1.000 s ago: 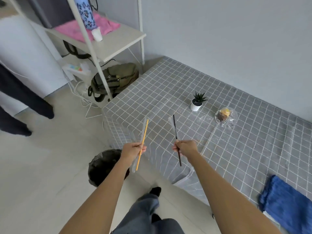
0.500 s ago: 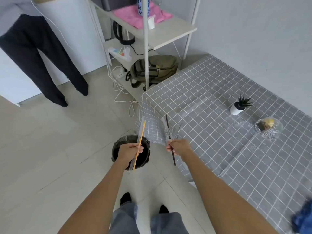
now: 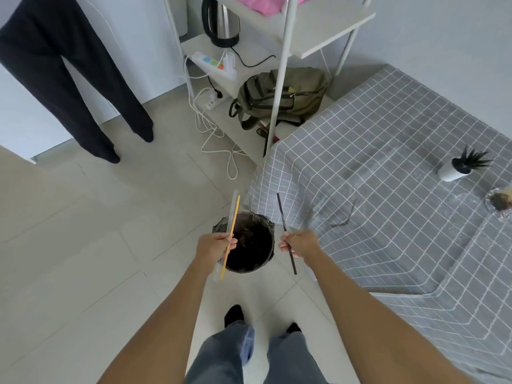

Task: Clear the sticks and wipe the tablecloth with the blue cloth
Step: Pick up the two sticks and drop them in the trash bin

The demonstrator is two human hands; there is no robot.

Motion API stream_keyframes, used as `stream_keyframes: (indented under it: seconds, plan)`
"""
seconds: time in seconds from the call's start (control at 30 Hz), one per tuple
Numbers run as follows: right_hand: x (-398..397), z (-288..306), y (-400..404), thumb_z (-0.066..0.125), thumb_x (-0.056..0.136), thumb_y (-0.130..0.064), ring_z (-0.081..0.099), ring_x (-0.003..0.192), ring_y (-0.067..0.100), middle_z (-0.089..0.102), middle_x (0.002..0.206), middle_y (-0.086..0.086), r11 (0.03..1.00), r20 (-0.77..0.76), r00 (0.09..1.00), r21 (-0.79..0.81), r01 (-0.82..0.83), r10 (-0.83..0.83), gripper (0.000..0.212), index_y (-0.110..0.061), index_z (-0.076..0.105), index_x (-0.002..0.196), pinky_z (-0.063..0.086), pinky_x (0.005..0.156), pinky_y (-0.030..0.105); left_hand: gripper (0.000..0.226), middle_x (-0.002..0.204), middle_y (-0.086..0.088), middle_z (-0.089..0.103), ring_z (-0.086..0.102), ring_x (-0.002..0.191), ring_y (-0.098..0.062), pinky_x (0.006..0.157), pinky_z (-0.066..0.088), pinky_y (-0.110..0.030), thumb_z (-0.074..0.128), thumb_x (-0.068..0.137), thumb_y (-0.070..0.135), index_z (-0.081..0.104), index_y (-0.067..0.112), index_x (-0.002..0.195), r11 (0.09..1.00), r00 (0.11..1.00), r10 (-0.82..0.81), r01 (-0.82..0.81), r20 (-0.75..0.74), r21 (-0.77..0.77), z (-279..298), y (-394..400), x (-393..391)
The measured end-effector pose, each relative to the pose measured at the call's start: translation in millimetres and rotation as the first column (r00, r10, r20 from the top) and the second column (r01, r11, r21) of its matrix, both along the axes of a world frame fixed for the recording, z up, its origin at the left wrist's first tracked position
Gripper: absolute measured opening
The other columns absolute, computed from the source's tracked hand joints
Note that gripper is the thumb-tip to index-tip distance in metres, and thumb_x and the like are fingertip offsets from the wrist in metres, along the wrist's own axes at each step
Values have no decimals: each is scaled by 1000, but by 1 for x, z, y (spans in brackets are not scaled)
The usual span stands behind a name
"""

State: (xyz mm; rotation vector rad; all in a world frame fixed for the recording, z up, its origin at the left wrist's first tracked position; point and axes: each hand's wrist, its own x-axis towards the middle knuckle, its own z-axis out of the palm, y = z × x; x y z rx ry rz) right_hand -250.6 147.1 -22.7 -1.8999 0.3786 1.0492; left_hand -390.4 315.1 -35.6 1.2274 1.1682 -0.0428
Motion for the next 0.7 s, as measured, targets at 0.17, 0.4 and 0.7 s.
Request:
stream_keyframes:
  seconds: [0.17,0.4,0.7]
  plan:
    - [-2,-35,25,50,91,6,52,34,8,62,53,6,1000,-75,997,-10,11,-11,15,7,65,91,40,36,14,16,83,-8,69,67,76,-15,66,54,-20,58,89,0,65,-3,103,998,998,12,-15,-62,-58,-35,16,-6]
    - [17,-125,51,48,89,11,54,34,12,59,67,15,997,-160,987,-80,-3,-10,15,9,60,81,44,37,17,18,87,-12,70,68,68,-9,56,52,-14,61,88,2,66,-5,104,992,988,42,-59,-150,-110,-121,29,8]
    - [26,-253,72,52,92,5,54,35,12,59,68,11,979,-227,970,-159,-127,89,13,6,62,84,39,33,13,8,98,-10,70,68,85,-18,72,54,-22,60,90,4,67,9,88,984,967,56,-95,-247,-148,-246,26,36]
